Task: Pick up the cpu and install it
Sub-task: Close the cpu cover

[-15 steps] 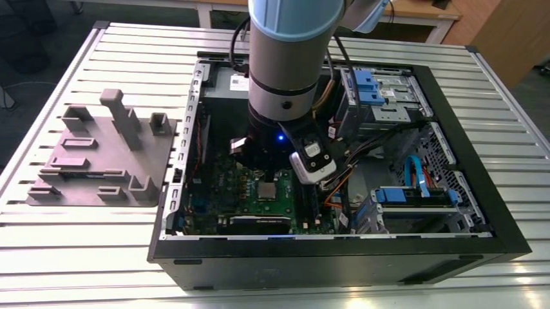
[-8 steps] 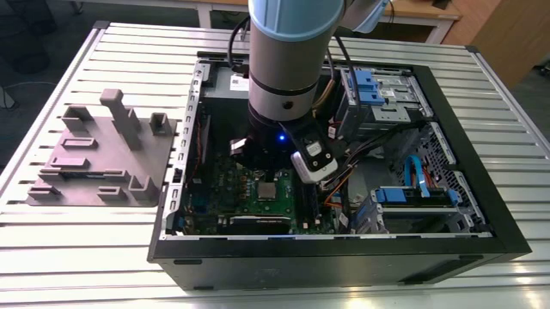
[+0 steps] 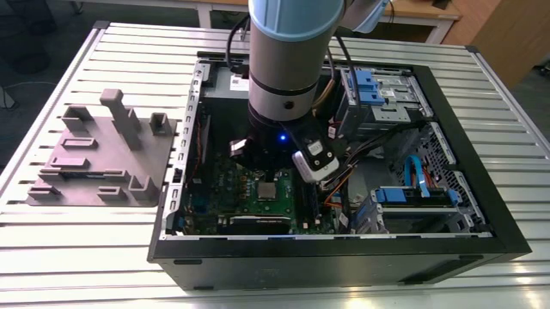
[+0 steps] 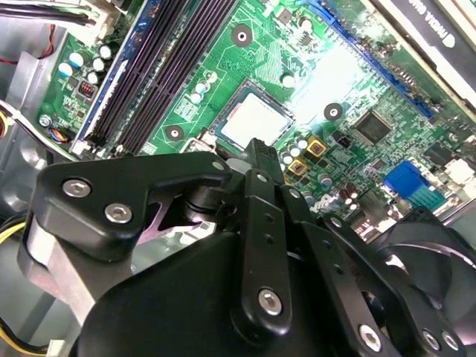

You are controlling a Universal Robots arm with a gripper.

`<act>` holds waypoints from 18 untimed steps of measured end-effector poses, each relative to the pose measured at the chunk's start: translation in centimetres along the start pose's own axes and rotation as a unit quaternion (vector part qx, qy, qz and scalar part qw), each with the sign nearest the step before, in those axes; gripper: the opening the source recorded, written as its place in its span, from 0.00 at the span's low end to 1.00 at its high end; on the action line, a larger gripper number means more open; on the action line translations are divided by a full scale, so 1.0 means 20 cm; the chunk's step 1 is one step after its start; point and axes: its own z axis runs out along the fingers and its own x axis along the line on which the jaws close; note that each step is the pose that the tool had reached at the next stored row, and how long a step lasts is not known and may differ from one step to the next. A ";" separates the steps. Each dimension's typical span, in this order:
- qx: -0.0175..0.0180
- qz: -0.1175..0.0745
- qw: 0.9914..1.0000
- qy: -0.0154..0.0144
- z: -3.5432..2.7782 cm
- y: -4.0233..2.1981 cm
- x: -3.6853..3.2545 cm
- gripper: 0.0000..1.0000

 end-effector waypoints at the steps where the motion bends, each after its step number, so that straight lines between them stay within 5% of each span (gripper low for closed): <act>1: 0.000 -0.003 1.000 0.000 0.000 0.000 0.000 0.10; 9: 0.000 -0.045 0.999 0.001 0.000 0.000 0.000 0.10; 12: 0.000 -0.072 0.997 0.001 0.000 0.000 0.000 0.10; 18: 0.001 -0.120 0.993 0.002 0.000 0.000 0.000 0.10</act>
